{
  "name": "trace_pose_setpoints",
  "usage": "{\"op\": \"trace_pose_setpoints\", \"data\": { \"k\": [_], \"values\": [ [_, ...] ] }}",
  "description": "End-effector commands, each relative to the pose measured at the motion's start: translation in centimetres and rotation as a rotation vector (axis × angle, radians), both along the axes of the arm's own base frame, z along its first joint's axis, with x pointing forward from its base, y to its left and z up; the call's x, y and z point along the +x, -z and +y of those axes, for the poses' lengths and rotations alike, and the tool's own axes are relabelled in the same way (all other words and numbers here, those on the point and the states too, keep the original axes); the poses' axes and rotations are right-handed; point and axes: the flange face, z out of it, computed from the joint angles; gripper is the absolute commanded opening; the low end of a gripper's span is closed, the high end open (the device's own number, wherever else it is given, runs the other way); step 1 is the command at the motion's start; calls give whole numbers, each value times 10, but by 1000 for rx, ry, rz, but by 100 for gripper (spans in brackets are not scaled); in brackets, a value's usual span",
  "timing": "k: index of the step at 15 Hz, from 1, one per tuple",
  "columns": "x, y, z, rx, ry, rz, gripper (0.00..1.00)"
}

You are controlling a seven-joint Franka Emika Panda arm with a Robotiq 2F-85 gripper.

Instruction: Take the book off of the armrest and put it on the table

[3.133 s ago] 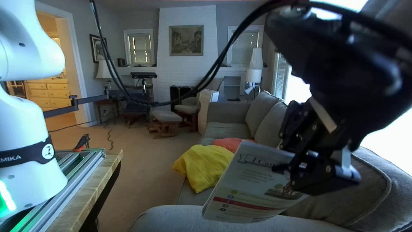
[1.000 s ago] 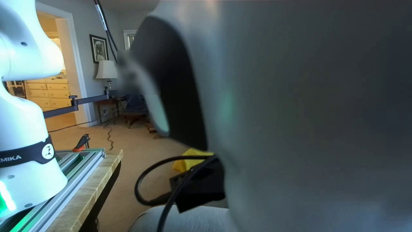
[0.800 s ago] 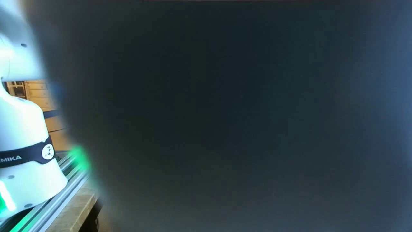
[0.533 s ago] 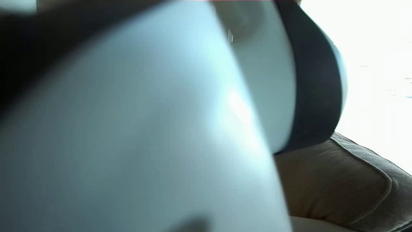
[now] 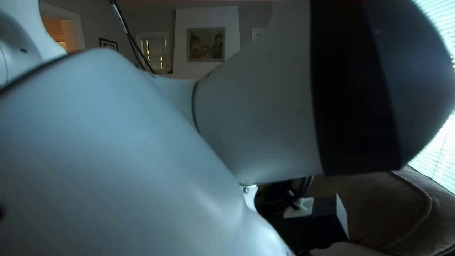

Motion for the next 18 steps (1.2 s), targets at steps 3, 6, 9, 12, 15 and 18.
{"op": "trace_pose_setpoints", "data": {
  "k": [3, 6, 9, 12, 15, 18],
  "values": [
    [29, -21, -22, -125, 167, -129, 2],
    [29, 0, -25, -228, 167, -122, 2],
    [13, 42, -1, -298, 152, -73, 2],
    [2, 82, 17, -303, 62, -7, 2],
    [15, 108, 32, -334, -40, 21, 2],
    [39, 120, 47, -363, -110, 21, 2]
  ]
}}
